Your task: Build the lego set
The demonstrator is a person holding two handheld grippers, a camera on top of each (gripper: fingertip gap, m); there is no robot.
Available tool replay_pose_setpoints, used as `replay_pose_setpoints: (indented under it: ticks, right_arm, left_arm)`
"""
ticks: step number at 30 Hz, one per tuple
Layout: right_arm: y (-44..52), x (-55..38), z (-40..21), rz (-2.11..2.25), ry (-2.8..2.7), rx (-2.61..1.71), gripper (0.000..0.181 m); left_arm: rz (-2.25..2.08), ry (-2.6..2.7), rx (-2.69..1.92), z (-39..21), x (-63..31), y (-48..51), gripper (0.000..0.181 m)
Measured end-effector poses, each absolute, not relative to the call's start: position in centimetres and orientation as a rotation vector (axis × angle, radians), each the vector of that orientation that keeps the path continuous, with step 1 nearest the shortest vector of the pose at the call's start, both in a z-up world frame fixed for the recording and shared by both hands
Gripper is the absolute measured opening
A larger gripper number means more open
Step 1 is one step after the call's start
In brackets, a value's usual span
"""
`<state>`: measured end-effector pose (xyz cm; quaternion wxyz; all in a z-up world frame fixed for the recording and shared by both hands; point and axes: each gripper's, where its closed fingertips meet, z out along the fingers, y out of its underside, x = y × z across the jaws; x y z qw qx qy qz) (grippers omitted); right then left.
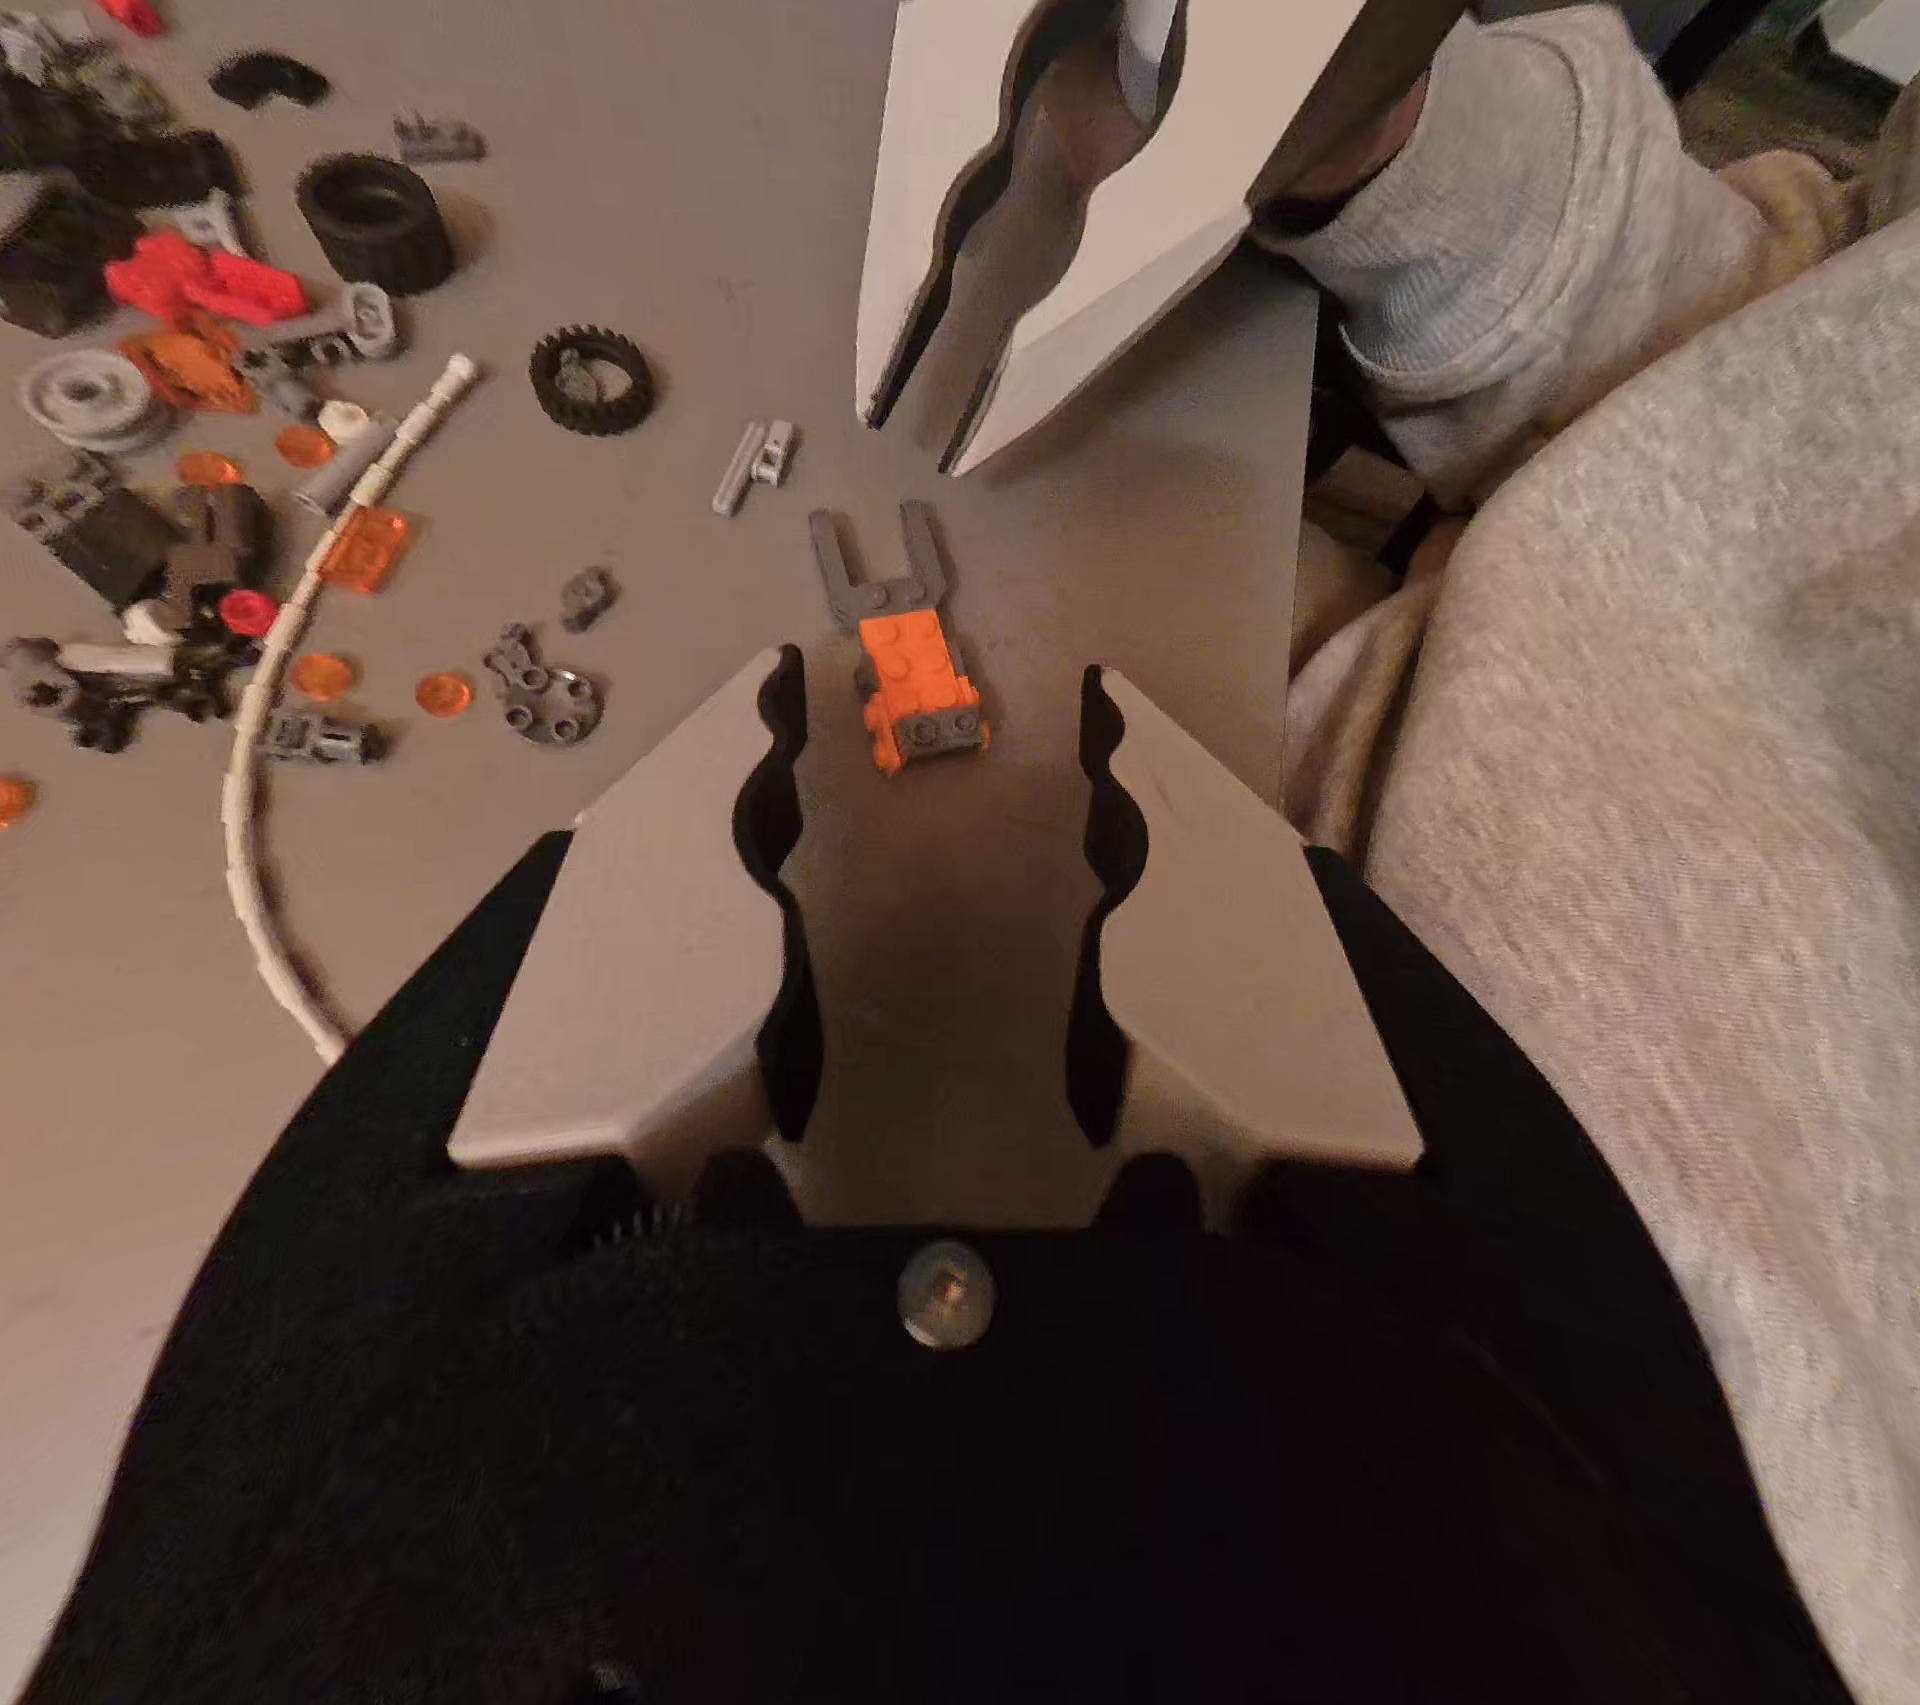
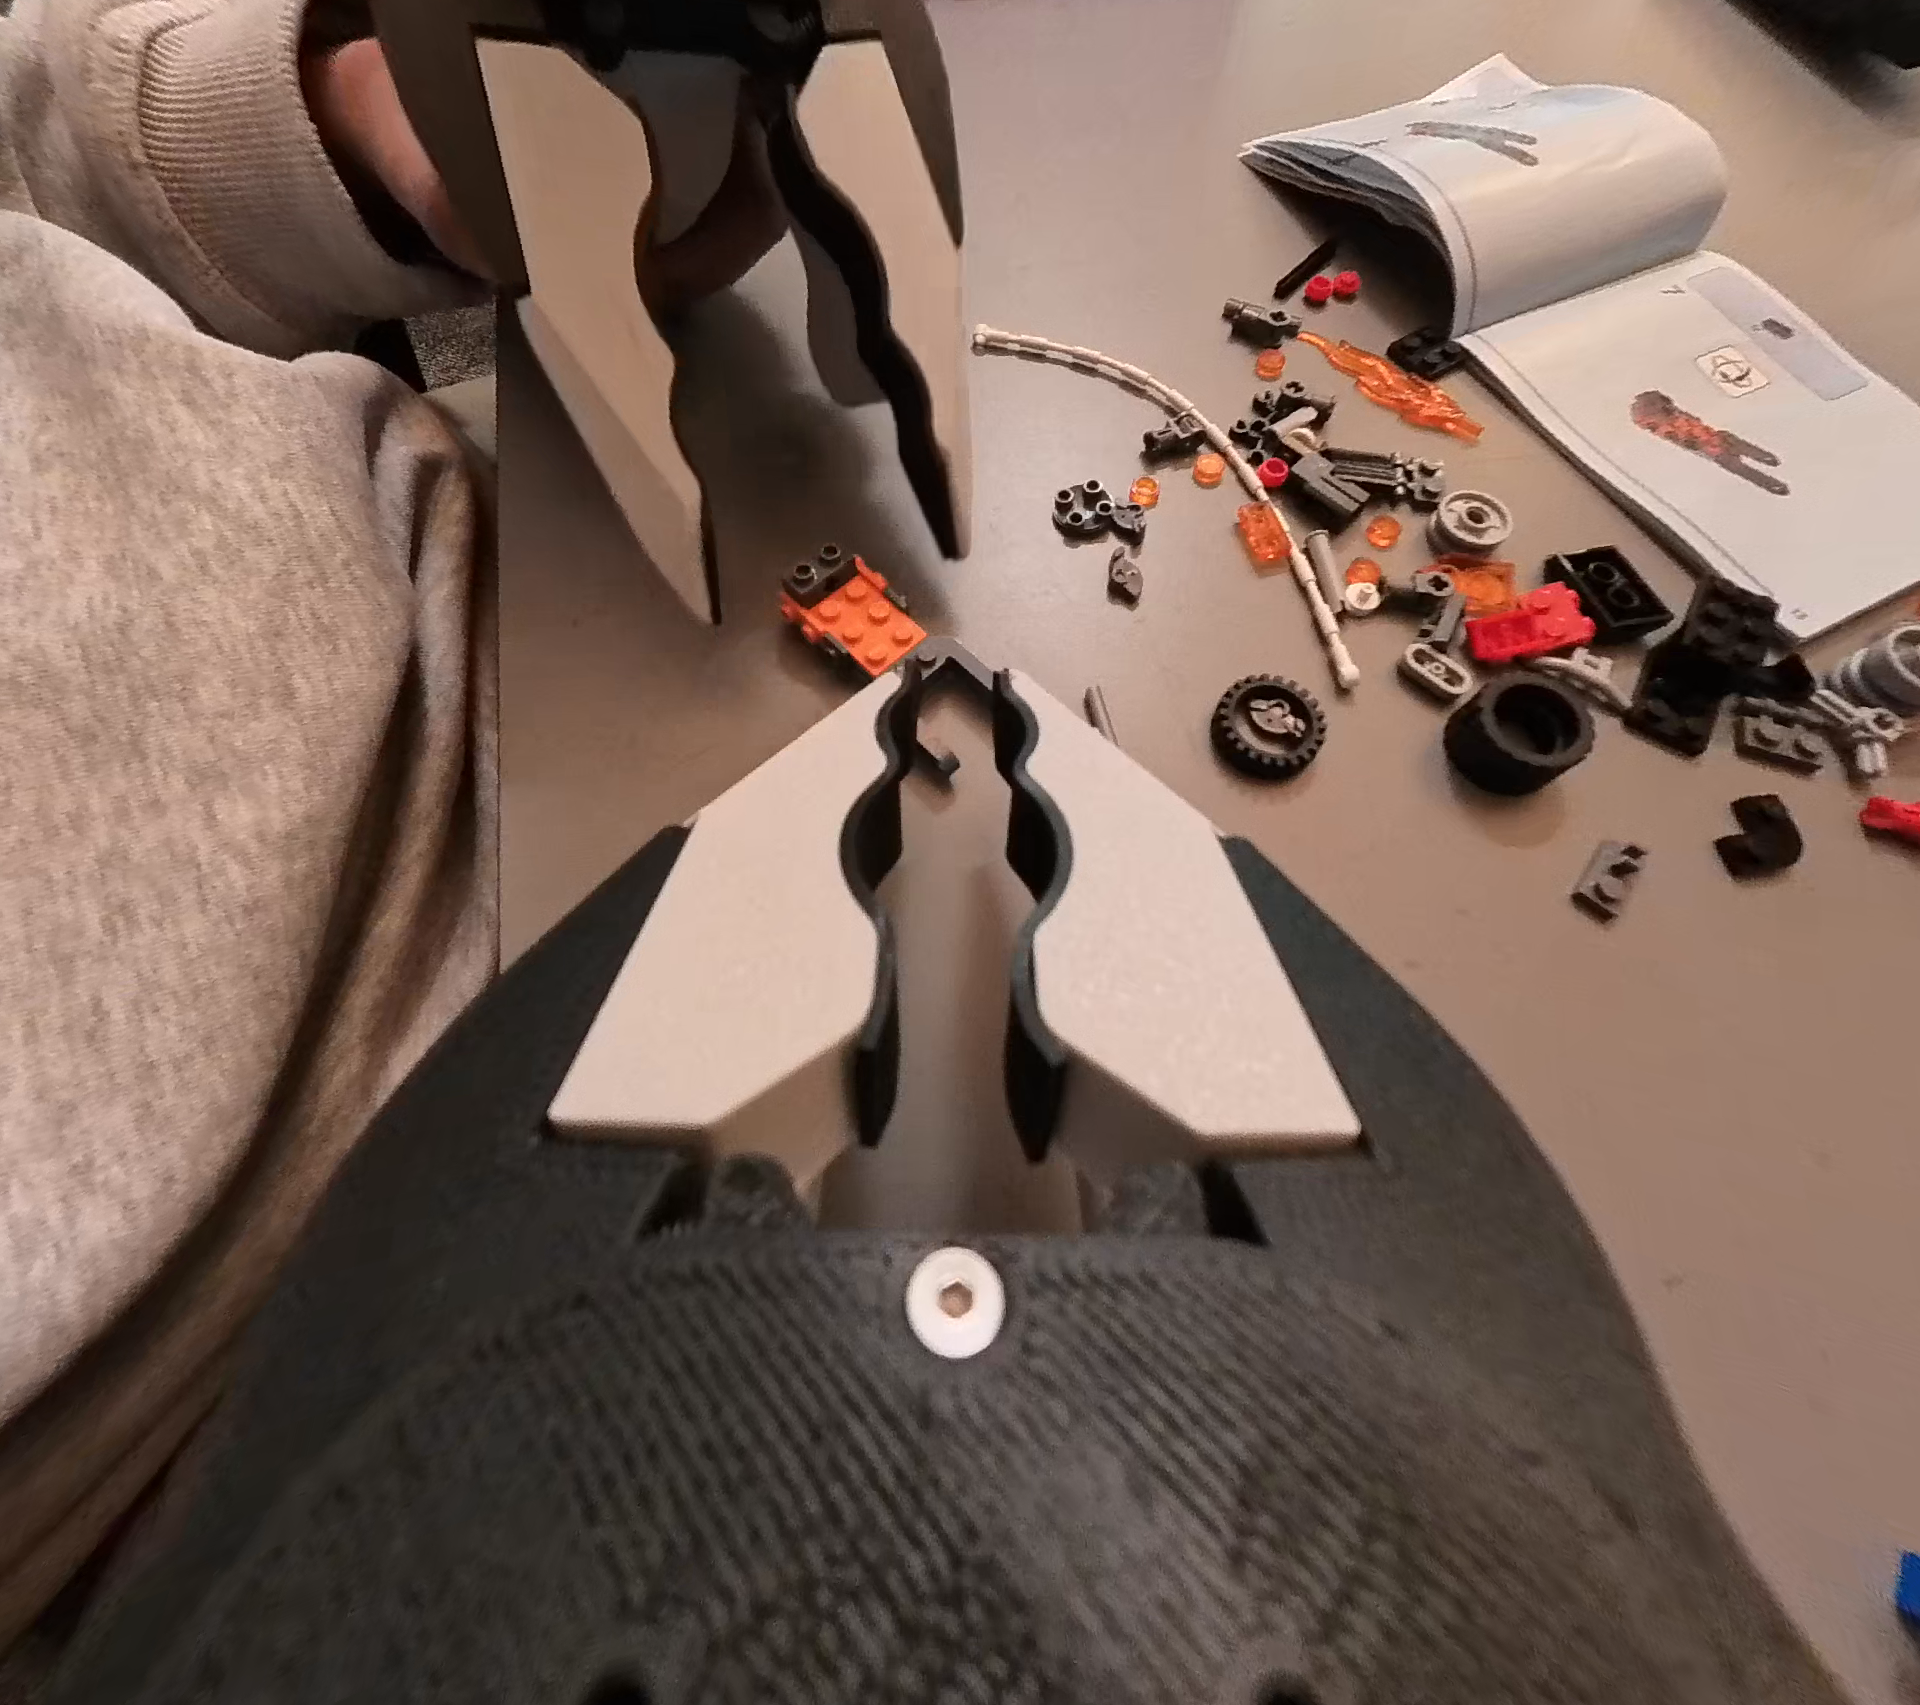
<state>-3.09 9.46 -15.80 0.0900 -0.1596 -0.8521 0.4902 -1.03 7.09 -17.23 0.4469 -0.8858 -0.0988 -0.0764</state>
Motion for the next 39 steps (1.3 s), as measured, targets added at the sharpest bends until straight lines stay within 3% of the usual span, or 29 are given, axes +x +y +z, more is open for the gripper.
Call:
replay_pose_setpoints:
  ticks: [1,15,17,20,24,32,36,39]
  right_arm:
    - [9.5,-3.1,-15.8,1.458,-2.533,-0.475,0.012]
    - [9.5,-3.2,-15.8,1.464,-2.543,-0.502,0.013]
    - [9.6,-3.2,-15.7,1.473,-2.54,-0.504,0.013]
    - [9.6,-3.2,-15.7,1.475,-2.535,-0.499,0.013]
    - [9.5,-3.1,-15.7,1.466,-2.536,-0.489,0.013]
    - [9.6,-3.1,-15.6,1.463,-2.518,-0.473,0.013]
    - [9.6,-3.0,-15.6,1.462,-2.521,-0.466,0.013]
    - [9.5,-3.0,-15.6,1.462,-2.523,-0.462,0.013]
  left_arm:
    - [-0.176,-0.248,-2.164,-16.8,-1.3,7.1,0.052]
    - [0.229,-0.349,-2.009,-14.3,-6.0,6.0,0.054]
    - [0.407,-0.399,-1.957,-13.3,-8.1,5.7,0.053]
    - [0.666,-0.53,-1.838,-10.7,-12.3,4.9,0.069]
    - [0.667,-0.561,-1.811,-8.5,-16.9,6.7,0.062]
    - [0.0,-0.985,-2.051,-17.7,-24.4,12.1,0.092]
    - [0.383,-0.977,-2.221,-19.2,-26.6,9.4,0.096]
    - [0.384,-0.973,-2.225,-19.5,-26.6,9.5,0.101]
